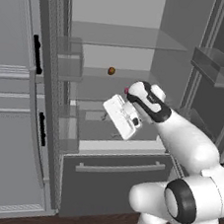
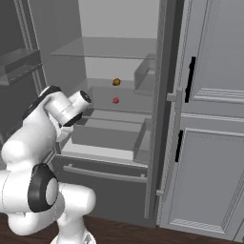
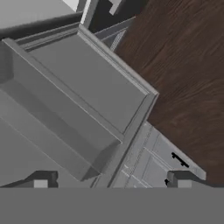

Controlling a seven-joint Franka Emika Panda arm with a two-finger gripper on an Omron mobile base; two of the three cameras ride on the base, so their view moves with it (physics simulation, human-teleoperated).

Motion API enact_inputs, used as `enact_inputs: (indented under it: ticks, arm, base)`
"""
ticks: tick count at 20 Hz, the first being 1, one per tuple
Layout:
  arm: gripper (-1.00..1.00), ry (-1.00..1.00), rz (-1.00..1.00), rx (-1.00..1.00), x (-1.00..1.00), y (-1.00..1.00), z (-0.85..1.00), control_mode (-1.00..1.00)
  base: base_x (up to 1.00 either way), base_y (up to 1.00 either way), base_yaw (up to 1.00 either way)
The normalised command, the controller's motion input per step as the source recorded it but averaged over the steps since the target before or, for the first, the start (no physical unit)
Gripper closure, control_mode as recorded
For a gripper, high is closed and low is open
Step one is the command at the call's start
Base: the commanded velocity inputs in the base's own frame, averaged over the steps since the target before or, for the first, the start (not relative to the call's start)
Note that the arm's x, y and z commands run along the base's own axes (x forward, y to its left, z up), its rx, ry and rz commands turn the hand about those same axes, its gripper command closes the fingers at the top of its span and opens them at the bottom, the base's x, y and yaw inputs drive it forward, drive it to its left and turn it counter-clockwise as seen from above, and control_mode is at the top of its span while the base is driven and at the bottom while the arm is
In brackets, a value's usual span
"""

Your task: Take the strawberry from the fridge and place it on top of the pancake, located on the dining counter.

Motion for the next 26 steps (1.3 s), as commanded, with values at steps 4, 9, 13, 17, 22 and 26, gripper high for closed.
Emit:
enact_inputs:
  ticks: [4,9,13,17,22,26]
  arm:
    - [-1.0,-0.34,0.05,-0.54,0.0,-0.62,0.01,-1.0]
    - [-1.0,-0.27,0.16,-0.41,-0.09,-0.86,0.25,-1.0]
    - [-1.0,-0.29,0.48,-0.24,-0.36,-0.58,0.4,-1.0]
    - [-1.0,-0.21,0.78,-0.27,-0.67,-0.51,0.19,-1.0]
    - [-1.0,-0.2,0.75,-0.34,-0.92,-0.4,0.02,-1.0]
    - [-1.0,-0.11,0.45,-0.5,-0.84,-0.03,0.02,-1.0]
  base:
    - [0.0,0.0,0.0]
    - [0.0,0.0,0.0]
    - [0.0,0.0,0.0]
    - [0.0,0.0,0.0]
    - [0.0,0.0,0.0]
    - [0.0,0.0,0.0]
